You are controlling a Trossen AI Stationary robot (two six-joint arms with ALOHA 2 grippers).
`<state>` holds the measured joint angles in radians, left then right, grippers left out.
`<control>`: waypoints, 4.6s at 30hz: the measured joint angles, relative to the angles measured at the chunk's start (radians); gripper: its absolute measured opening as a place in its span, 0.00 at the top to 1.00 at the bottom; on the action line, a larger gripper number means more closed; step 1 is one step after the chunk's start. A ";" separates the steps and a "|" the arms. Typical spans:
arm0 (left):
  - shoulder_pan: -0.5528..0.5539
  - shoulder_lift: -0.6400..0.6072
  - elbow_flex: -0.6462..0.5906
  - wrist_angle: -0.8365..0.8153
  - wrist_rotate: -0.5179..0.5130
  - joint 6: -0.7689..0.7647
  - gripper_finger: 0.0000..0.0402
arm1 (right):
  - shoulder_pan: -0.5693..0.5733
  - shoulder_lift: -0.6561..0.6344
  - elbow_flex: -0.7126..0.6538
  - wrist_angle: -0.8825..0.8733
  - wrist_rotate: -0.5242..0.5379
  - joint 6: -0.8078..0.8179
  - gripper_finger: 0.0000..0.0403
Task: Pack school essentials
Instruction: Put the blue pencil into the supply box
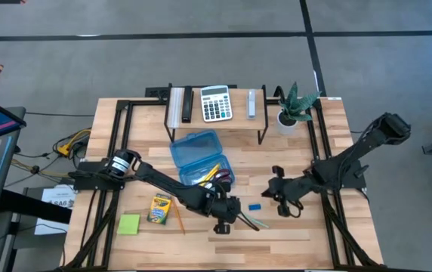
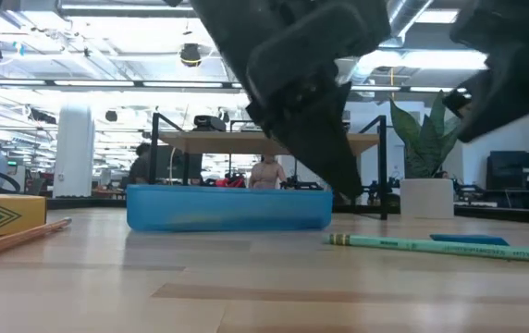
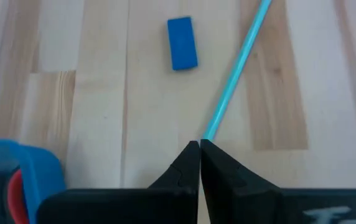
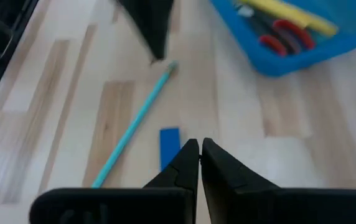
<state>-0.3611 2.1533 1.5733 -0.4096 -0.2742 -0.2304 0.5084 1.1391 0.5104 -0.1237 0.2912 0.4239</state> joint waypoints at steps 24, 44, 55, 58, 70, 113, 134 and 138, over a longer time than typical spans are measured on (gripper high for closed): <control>0.016 -0.013 -0.104 0.053 0.094 0.227 0.60 | 0.170 0.334 0.187 -0.067 -0.111 0.160 0.79; 0.069 0.060 -0.099 0.110 0.229 0.245 0.59 | 0.198 0.590 0.309 -0.246 -0.151 0.311 0.45; 0.067 0.063 -0.101 0.110 0.263 0.218 0.79 | 0.177 0.583 0.308 -0.299 -0.147 0.313 0.73; 0.067 0.063 -0.101 0.107 0.286 0.218 0.86 | 0.163 0.582 0.308 -0.303 -0.157 0.307 0.80; 0.059 0.044 -0.104 0.094 0.260 0.165 1.00 | 0.143 0.589 0.360 -0.355 -0.181 0.226 0.97; -0.013 -0.496 -0.379 -0.357 -0.136 -0.141 1.00 | -0.134 0.291 0.771 -0.698 0.205 -0.216 1.00; 0.012 -0.713 -0.871 0.150 -0.108 -0.384 0.88 | -0.123 0.340 0.770 -0.656 0.173 -0.239 0.94; 0.011 -0.713 -0.871 0.153 -0.116 -0.384 0.77 | -0.123 0.340 0.769 -0.661 0.125 -0.239 0.92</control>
<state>-0.3496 1.4403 0.7021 -0.2567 -0.3906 -0.6147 0.3855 1.4788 1.2796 -0.7849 0.4161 0.1847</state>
